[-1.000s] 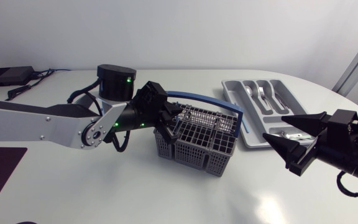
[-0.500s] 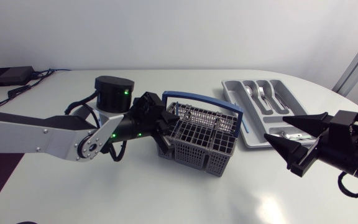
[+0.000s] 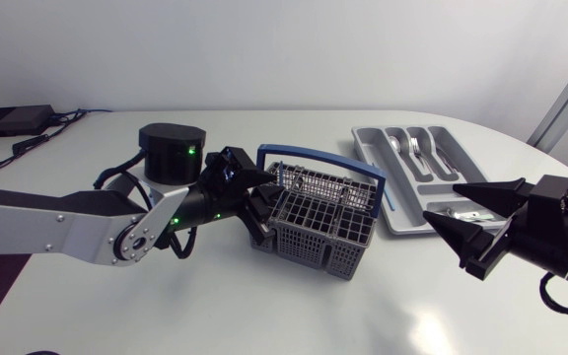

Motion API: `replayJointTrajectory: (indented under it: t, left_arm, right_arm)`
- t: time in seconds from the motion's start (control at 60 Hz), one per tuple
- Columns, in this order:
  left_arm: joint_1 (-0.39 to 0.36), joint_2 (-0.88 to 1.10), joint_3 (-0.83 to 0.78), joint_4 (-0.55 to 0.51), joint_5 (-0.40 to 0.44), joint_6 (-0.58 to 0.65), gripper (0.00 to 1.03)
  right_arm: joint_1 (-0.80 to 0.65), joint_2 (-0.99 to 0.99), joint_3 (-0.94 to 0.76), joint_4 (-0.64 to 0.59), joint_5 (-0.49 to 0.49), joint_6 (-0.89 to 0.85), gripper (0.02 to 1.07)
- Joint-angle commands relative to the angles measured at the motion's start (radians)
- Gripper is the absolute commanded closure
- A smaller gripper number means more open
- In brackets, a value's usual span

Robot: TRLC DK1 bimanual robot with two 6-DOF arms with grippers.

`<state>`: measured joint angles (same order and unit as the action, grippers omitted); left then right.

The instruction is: Unload the cutlery basket into the drawer organizer.

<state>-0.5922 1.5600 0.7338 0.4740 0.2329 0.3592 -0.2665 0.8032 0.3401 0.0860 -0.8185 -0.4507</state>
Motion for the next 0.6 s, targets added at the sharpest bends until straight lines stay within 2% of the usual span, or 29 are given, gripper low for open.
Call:
replayJointTrajectory:
  t: [0.0, 0.583]
  left_arm:
    - [-0.014, 0.012, 0.012, 0.015, -0.004, 0.009, 0.40]
    - [-0.011, 0.069, 0.088, 0.017, -0.043, -0.025, 0.41]
  right_arm:
    - [-0.014, -0.006, -0.027, 0.008, -0.018, -0.023, 0.12]
    - [-0.071, 0.017, -0.027, 0.003, -0.061, -0.052, 0.12]
